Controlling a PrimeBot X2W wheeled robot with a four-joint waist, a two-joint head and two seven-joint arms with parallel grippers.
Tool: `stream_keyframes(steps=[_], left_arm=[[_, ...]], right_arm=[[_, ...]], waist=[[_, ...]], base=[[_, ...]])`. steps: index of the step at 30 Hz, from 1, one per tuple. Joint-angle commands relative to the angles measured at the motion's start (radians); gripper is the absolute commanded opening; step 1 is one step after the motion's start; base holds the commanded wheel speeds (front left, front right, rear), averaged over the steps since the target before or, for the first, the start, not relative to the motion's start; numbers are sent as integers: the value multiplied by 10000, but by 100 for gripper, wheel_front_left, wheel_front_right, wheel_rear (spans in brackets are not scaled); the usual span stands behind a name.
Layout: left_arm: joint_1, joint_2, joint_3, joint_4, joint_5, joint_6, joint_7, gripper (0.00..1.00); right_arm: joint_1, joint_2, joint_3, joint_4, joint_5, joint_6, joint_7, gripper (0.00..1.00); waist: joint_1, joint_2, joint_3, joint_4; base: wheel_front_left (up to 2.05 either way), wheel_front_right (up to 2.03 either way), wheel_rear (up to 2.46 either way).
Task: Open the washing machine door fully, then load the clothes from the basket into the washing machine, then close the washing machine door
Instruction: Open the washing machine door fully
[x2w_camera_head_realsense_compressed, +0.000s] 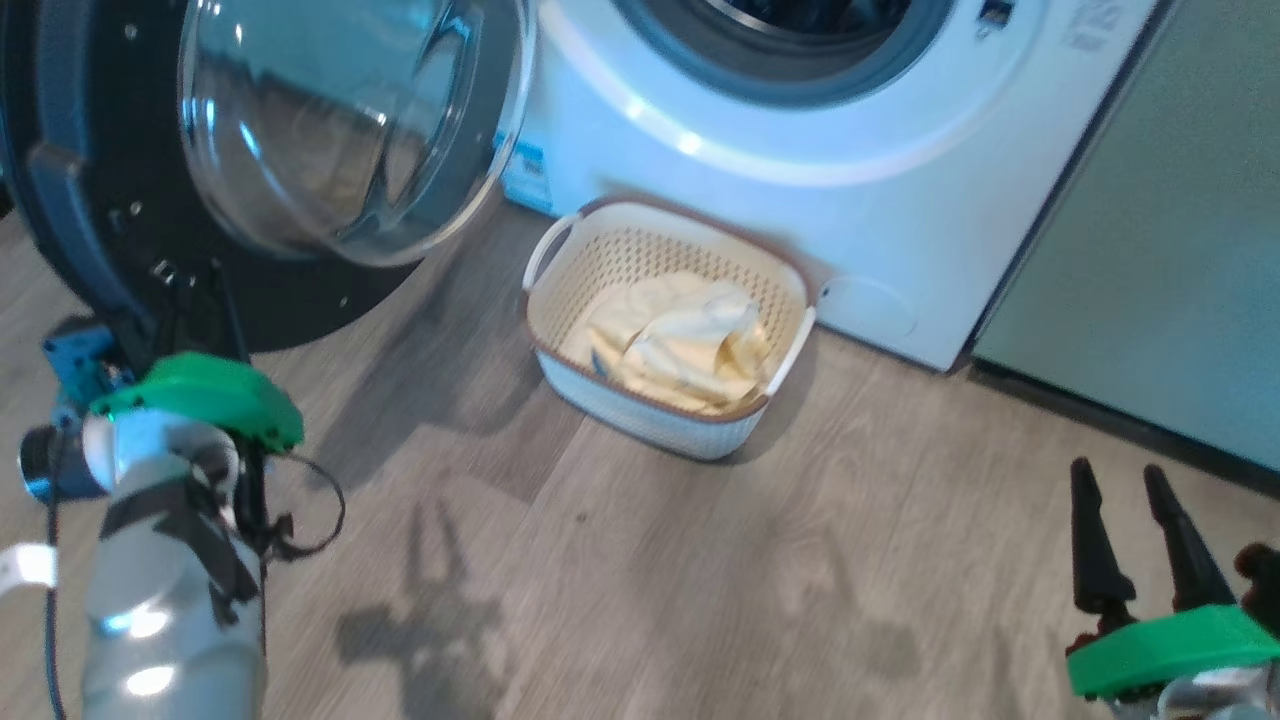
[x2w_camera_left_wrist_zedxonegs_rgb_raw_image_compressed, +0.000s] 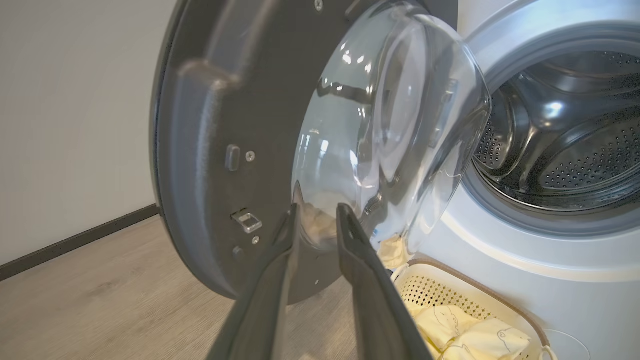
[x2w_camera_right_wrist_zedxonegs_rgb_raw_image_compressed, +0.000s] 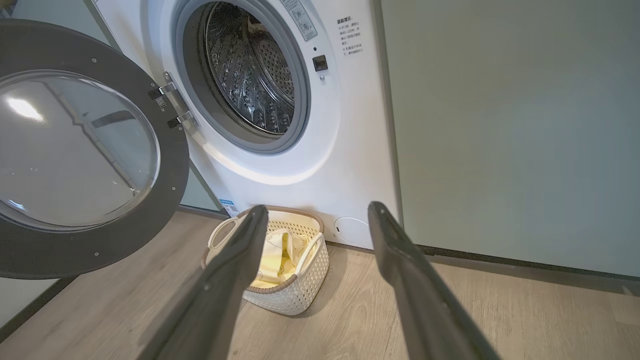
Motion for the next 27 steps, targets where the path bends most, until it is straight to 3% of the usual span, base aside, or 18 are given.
stream_keyframes(steps=[1, 3, 5, 8, 20, 27], left_arm=[[42, 432, 10, -421, 47, -97, -59, 41], [401, 442, -260, -617, 81, -157, -59, 49], [774, 502, -504, -724, 95, -193, -59, 73], [1233, 516, -915, -822, -48, -224, -59, 99], [2762, 976, -3455, -1556, -1718, -238, -59, 100], [3287, 1485, -4085, -1991, -2538, -238, -59, 100]], right_arm=[[-14, -10, 156, -277, 10, 4, -95, 100], [117, 72, 129, -273, -5, 4, -95, 100], [236, 165, 61, -300, 9, 4, -95, 100], [363, 252, -77, -374, -9, 4, -95, 100], [841, 438, -672, -418, -222, 4, -95, 100], [1139, 394, -864, -447, -364, 4, -95, 100]], waist=[[1, 0, -522, -409], [1, 0, -759, -613], [1, 0, -938, -831], [1, 0, -1120, -1145], [1, 0, -1666, -2381], [1, 0, -1911, -2937]], base=[[0, 0, 0], [0, 0, 0], [0, 0, 0], [0, 0, 0], [0, 0, 0], [0, 0, 0]])
